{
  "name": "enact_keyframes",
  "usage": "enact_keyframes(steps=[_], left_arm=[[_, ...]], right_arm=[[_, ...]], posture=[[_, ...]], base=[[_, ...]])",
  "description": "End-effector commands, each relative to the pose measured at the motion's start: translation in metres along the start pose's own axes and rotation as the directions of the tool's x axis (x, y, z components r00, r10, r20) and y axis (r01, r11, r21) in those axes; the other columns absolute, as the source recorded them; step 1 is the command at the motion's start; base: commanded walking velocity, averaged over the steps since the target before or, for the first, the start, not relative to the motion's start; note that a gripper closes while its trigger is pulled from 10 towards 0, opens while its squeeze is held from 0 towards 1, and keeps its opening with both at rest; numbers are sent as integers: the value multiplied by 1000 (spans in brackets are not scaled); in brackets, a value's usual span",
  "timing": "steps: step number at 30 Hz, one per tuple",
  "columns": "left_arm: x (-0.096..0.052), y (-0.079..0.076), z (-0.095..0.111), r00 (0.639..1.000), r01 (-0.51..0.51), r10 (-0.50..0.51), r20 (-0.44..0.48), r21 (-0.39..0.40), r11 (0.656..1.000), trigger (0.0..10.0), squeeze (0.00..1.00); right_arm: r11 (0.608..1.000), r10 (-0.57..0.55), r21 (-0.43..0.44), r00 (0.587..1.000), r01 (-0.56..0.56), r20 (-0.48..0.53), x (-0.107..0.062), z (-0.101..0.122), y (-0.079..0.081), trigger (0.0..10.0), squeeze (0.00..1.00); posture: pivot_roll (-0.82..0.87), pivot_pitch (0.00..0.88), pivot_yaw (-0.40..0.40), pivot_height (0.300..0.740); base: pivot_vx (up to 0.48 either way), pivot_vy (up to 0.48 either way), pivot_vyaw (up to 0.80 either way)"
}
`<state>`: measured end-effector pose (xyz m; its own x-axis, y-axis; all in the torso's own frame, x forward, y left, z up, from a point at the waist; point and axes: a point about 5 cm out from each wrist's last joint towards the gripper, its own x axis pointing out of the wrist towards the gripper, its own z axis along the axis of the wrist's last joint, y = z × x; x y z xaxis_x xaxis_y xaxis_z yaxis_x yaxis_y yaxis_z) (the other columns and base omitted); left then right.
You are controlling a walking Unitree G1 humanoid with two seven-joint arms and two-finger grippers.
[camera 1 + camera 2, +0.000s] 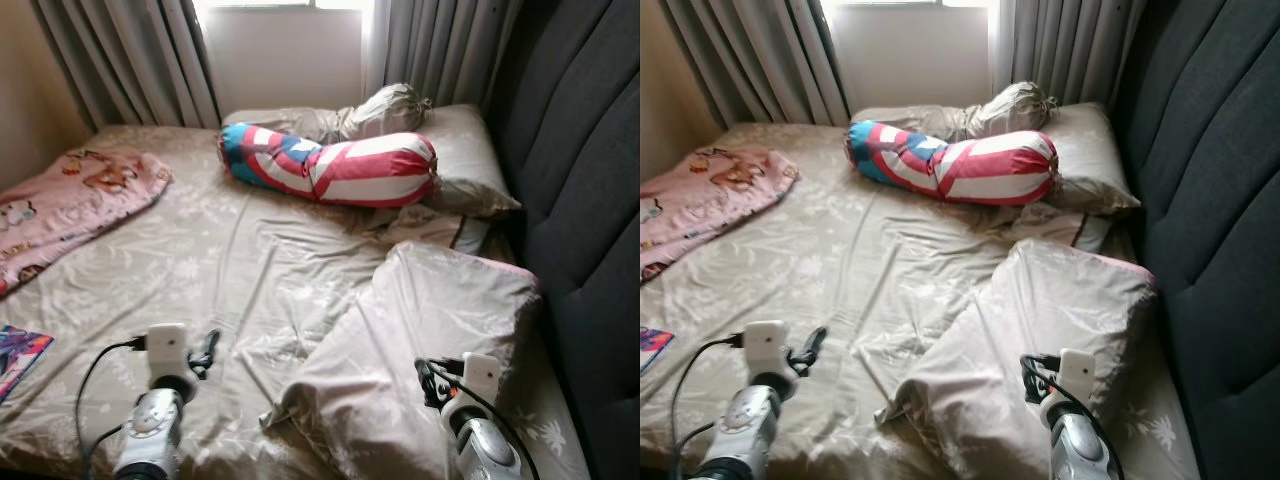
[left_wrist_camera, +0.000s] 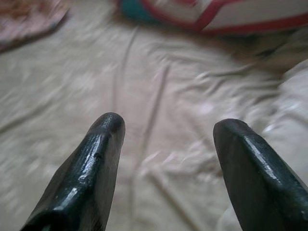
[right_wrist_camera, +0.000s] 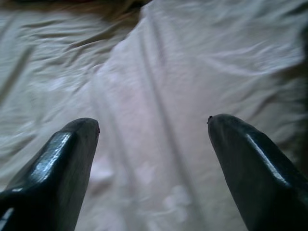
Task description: Clean up the room
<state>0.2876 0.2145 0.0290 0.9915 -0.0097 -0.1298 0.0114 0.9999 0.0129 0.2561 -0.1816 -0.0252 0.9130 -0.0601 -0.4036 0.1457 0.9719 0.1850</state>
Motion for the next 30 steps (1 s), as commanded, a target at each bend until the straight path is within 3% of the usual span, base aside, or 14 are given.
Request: enact_keyframes(steps=[1, 2, 3, 4, 5, 11, 18, 21, 24, 26, 30], left_arm=[[-2, 3, 4, 999, 11, -12, 31, 24, 1000, 10000, 0], [-3, -1, 4, 998, 48, -48, 35, 23, 999, 10000, 0], [-4, -3, 4, 997, 61, -62, 36, 23, 998, 10000, 0], [-4, -4, 4, 997, 72, -73, 36, 23, 997, 10000, 0], [-7, -8, 1, 995, 99, -99, 28, 20, 995, 10000, 0], [-17, -16, -8, 989, 149, -149, 7, 18, 989, 10000, 0], [-10, -23, -3, 998, 51, -52, 25, 24, 998, 10000, 0], [-10, -28, -5, 998, 56, -55, 18, -26, 998, 10000, 0], [-8, -29, -3, 999, 40, -36, 31, -128, 991, 10000, 0], [-8, -32, 0, 997, 65, -59, 49, -136, 989, 10000, 0], [-5, -37, 7, 995, 74, -65, 75, -122, 990, 10000, 0]], right_arm=[[999, -41, 1, 998, 41, 40, 0, 6, -6, 10000, 1000], [998, -61, 5, 996, 60, 59, -1, 8, -10, 10000, 616], [998, -66, 3, 996, 66, 64, -1, 8, -12, 10000, 616], [998, -70, -3, 995, 70, 67, -2, 8, -13, 10000, 447], [997, -78, -24, 994, 80, 81, -4, 9, -17, 10000, 0], [993, -47, -98, 990, 60, 130, -10, 12, -26, 10000, 0], [992, -38, -110, 989, 54, 145, -10, 18, -31, 10000, 0], [994, -51, -87, 986, 65, 158, -8, 22, -31, 10000, 0], [996, -24, -85, 988, 37, 153, -6, 23, -26, 10000, 0], [992, 6, -129, 989, 13, 146, -6, 21, -24, 10000, 0], [991, -10, -130, 995, 22, 95, -4, 17, -21, 10000, 0]], posture=[[-41, 0, -8, 740], [-44, 0, -11, 740], [-49, 0, -12, 740], [-52, 0, -14, 740], [-58, 0, -16, 740], [-83, 0, -46, 740], [-75, 0, -75, 740], [-71, 0, -84, 740], [-72, 0, -91, 740], [-66, 0, -97, 740], [-44, 0, -105, 740]], base=[[0, 0, 0], [0, 0, 0], [0, 0, 0], [0, 0, 0], [0, 0, 0], [0, 0, 0], [0, 0, 0], [0, 0, 0], [0, 0, 0], [0, 0, 0], [0, 0, 0]])
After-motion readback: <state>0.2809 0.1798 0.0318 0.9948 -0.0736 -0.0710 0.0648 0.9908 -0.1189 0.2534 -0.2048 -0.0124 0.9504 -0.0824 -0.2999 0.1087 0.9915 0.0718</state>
